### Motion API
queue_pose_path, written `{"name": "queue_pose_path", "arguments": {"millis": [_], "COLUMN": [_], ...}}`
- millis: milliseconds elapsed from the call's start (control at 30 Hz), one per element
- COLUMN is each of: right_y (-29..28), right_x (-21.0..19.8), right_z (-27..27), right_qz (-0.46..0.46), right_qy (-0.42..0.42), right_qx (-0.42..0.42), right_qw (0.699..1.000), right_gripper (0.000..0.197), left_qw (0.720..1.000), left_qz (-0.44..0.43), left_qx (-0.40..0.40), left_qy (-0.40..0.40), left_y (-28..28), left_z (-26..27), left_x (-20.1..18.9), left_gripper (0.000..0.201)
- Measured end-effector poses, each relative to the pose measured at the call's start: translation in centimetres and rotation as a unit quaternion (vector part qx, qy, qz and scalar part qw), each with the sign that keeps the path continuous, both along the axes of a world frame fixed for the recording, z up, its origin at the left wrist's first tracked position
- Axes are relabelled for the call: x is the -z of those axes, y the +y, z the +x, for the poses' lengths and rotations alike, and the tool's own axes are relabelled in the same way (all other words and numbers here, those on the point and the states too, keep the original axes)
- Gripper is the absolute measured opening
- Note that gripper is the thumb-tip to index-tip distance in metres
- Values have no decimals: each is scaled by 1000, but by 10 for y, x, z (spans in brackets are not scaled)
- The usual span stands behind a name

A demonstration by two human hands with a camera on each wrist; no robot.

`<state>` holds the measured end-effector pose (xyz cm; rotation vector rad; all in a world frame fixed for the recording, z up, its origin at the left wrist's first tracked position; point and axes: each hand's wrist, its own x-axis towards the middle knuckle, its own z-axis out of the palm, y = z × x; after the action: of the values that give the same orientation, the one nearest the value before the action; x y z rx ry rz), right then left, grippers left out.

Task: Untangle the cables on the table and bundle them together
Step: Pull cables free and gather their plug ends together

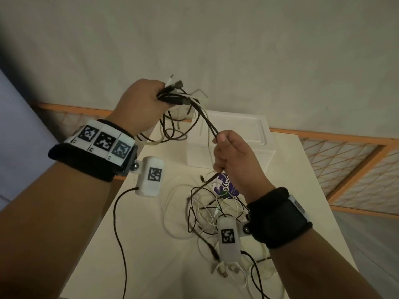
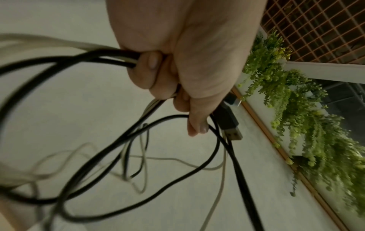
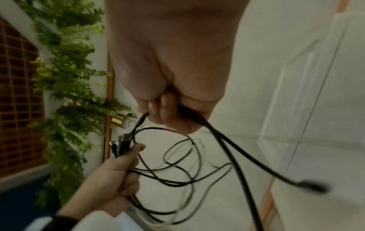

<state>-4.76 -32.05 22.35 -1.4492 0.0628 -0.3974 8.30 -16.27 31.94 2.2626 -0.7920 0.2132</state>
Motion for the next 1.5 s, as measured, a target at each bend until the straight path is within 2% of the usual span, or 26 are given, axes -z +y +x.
{"name": "queue_pose_path", "arguments": {"millis": [67,133,233,333,433,500,567,600,667,767,833,867,933,967,1033,1133,1167,1200,1267,1333,1367,1400,1433,1467,1500], "right_y": [-15,-36,-64,-79,-70,-48,-22,-14,-3,0,7,12,22,23,19,2,-5,-12,-21,-12,-2,10,22,33,41], "right_x": [11,25,41,47,36,16,-3,-8,-16,-13,-8,-6,-1,1,6,11,10,9,6,-3,-8,-11,-12,-10,-7], "right_z": [-4,-12,-24,-24,-21,-19,-16,-13,-10,-7,0,5,14,17,19,15,14,13,6,0,1,4,7,11,14], "right_qz": [-123,-237,-294,-355,-384,-412,-474,-488,-463,-425,-402,-380,-324,-295,-229,-113,-110,-142,-281,-433,-468,-459,-415,-372,-350], "right_qy": [52,120,182,215,128,26,-32,-37,-19,16,26,27,30,34,55,77,96,130,204,186,152,118,98,97,110], "right_qx": [58,131,222,278,339,341,299,274,232,179,128,96,52,46,52,115,158,207,281,291,249,172,81,-6,-66], "right_qw": [989,955,912,866,849,844,827,828,855,887,906,919,944,954,971,984,977,959,895,832,834,864,901,923,928], "right_gripper": [32,46,58,55,49,71,90,95,99,106,113,117,124,123,109,76,74,79,108,126,125,120,106,82,55], "left_qw": [999,996,998,1000,999,997,992,989,988,990,967,955,953,954,950,939,928,918,905,898,892,883,871,862,859], "left_qz": [-31,-62,2,15,23,50,95,107,87,-50,-142,-158,-101,-55,-8,-72,-107,-141,-192,-224,-238,-250,-259,-265,-272], "left_qx": [-25,-49,-45,-24,-1,25,75,100,120,79,87,109,150,163,165,113,94,81,69,71,87,112,144,174,190], "left_qy": [-22,-34,-37,5,48,54,39,37,46,106,191,226,241,245,266,318,344,362,374,372,374,380,390,395,390], "left_y": [9,20,21,4,-14,-27,-38,-42,-43,-41,-40,-41,-41,-39,-33,-19,-16,-14,-13,-15,-18,-22,-26,-29,-31], "left_z": [9,20,20,8,-1,-8,-18,-21,-23,-20,-24,-27,-33,-34,-29,-17,-15,-13,-14,-19,-23,-29,-35,-40,-42], "left_x": [-4,-8,-3,8,19,26,31,32,29,25,23,23,23,24,27,31,31,31,31,33,33,33,32,30,27], "left_gripper": [22,28,25,25,29,21,20,23,28,16,29,30,15,12,30,19,17,16,14,22,27,31,34,36,38]}}
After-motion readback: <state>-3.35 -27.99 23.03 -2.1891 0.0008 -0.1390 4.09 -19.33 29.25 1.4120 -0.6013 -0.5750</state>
